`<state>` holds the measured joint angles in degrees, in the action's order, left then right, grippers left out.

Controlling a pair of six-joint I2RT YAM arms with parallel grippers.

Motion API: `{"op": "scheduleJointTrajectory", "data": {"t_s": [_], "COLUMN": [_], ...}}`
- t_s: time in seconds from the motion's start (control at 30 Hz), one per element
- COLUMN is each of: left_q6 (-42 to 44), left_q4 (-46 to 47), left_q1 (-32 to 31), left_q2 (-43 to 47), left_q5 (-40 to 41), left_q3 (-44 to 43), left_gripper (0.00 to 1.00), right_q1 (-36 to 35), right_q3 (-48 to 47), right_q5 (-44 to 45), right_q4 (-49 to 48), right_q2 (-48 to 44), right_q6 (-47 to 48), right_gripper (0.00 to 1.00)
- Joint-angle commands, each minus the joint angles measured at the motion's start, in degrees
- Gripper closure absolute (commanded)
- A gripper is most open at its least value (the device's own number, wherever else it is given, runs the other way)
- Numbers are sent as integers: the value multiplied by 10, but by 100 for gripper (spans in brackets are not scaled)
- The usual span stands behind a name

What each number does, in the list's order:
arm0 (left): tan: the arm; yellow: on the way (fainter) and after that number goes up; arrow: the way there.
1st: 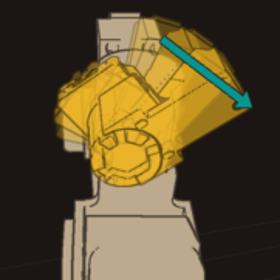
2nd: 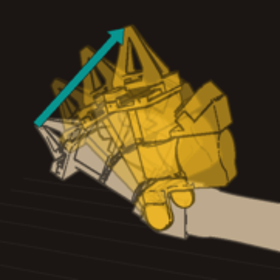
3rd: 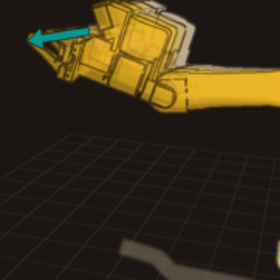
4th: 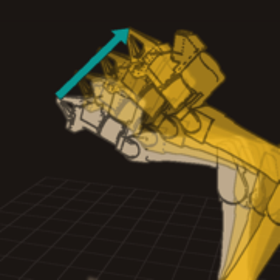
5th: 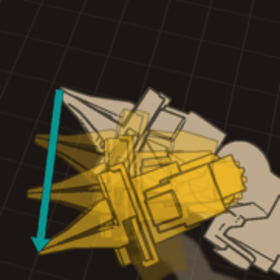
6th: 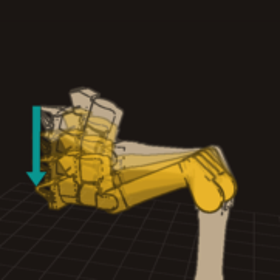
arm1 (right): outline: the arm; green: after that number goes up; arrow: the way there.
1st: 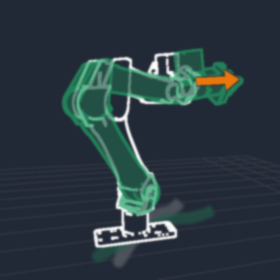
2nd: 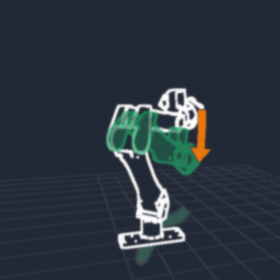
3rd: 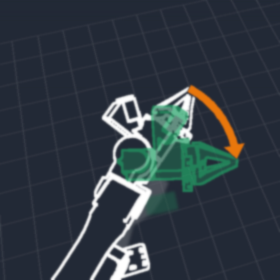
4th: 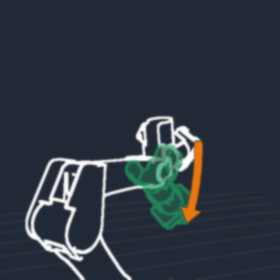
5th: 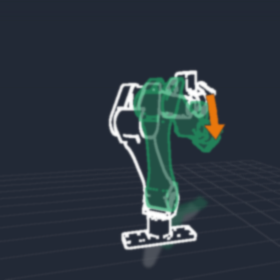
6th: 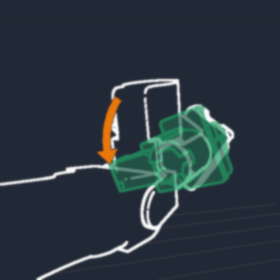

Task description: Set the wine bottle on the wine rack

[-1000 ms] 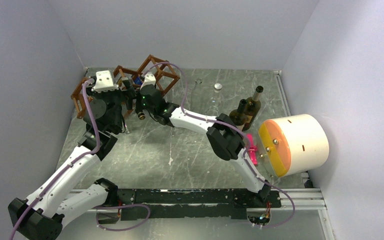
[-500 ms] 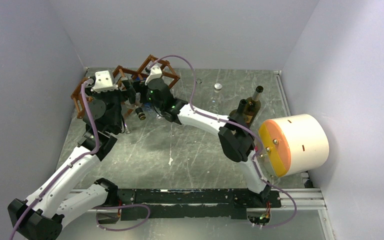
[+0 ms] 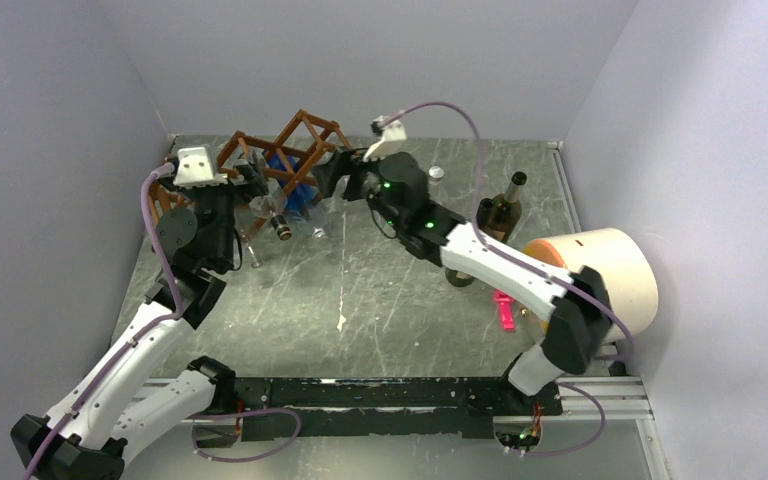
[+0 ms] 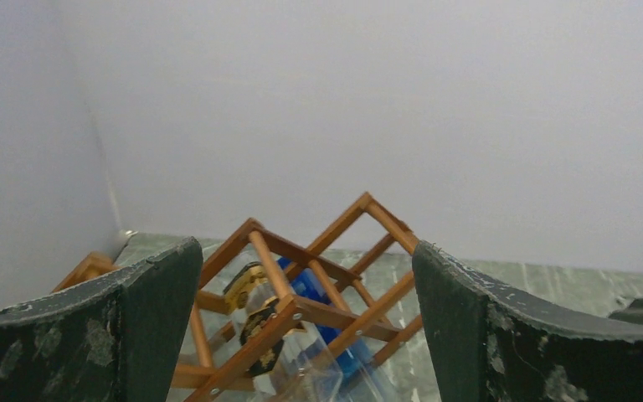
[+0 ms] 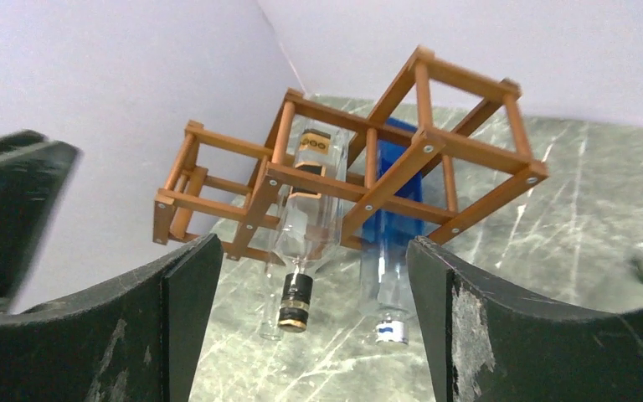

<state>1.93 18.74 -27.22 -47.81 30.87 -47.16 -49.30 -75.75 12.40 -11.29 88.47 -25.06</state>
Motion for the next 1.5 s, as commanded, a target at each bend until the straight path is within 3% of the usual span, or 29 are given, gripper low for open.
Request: {"op": "scheduleJointTrajectory", "data": {"t_s": [0.0,0.27,0.37,0.53,0.63,0.77,1.0,1.47], "left_q6": [6,16,15,2,-3,-6,-1,7], "left_q4": [22,19,6,-1,0,4,4,3], "left_q1": [4,5,4,3,2,2,2,2], "left_q2": [1,-17,-37,-66,-73,-76,-79,-76], "left_q5": [-134,-383,-466,-542,-556,-558,-551,-544], "left_q3": [11,14,5,-8,-9,-6,-5,-4], "left_gripper": [1,2,2,3,3,3,3,3], "right_q1": [-2,16,47,67,77,80,81,83], "right_q3": [25,31,19,27,18,-2,-25,-60], "right_q5": [53,202,173,140,132,168,237,222], "right_q4": [82,230,288,275,262,254,222,168], "right_q2": [-92,-162,-147,-118,-88,-39,21,85], "right_q6": [52,89,54,47,57,70,93,155], "right_gripper": [16,15,16,16,17,27,29,45]}}
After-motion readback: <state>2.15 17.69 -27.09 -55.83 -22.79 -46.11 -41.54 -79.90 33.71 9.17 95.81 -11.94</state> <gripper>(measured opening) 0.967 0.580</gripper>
